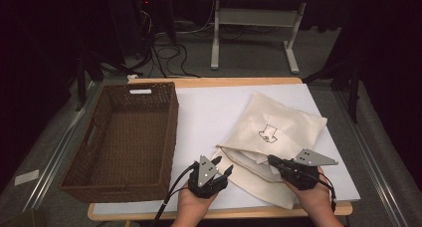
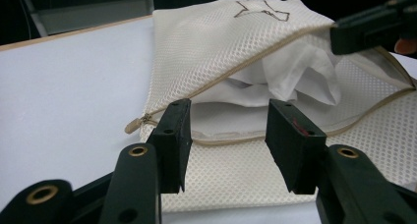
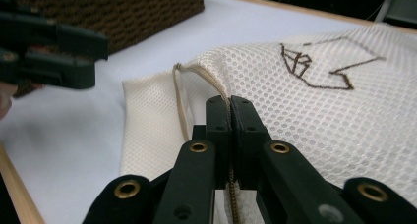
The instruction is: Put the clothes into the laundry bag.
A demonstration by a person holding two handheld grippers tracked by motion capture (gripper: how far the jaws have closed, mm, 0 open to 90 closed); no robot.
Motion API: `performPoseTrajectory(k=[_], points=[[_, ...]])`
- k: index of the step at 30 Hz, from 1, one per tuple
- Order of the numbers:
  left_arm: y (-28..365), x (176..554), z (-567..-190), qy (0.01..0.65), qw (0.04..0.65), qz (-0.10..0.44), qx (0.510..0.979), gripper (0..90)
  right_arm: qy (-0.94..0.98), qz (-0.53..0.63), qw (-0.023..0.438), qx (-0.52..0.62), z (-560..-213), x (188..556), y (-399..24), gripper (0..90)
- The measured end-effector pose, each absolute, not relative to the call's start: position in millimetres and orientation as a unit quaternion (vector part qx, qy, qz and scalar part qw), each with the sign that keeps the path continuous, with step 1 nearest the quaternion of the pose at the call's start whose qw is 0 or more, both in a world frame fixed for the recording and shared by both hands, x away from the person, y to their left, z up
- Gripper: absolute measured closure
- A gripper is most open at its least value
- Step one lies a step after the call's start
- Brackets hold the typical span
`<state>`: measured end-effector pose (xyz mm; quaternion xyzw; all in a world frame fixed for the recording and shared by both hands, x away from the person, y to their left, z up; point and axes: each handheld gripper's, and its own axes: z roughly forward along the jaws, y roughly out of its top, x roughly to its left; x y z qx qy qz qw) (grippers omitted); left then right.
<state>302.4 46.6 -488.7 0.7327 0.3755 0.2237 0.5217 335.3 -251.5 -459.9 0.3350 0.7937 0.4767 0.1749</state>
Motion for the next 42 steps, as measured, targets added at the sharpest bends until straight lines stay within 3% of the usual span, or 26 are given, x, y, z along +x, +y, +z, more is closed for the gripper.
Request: performPoseTrajectory(k=[19, 34, 38, 42], points=[[59, 329, -515, 0.423, 0.456, 0.229, 0.749, 48.8, 0.854, 0.353, 0.147, 0.352, -504, 338, -243, 88.1], [52, 358, -525, 0.450, 0.391, 0.180, 0.783, 48.0, 0.858, 0.337, 0.152, 0.357, -509, 340, -249, 88.1], [51, 359, -525, 0.449, 0.388, 0.177, 0.785, 54.5, 0.860, 0.335, 0.152, 0.354, -508, 340, -250, 88.1], [51, 357, -525, 0.440, 0.391, 0.176, 0.789, 71.1, 0.859, 0.336, 0.151, 0.355, -509, 340, -250, 88.1]])
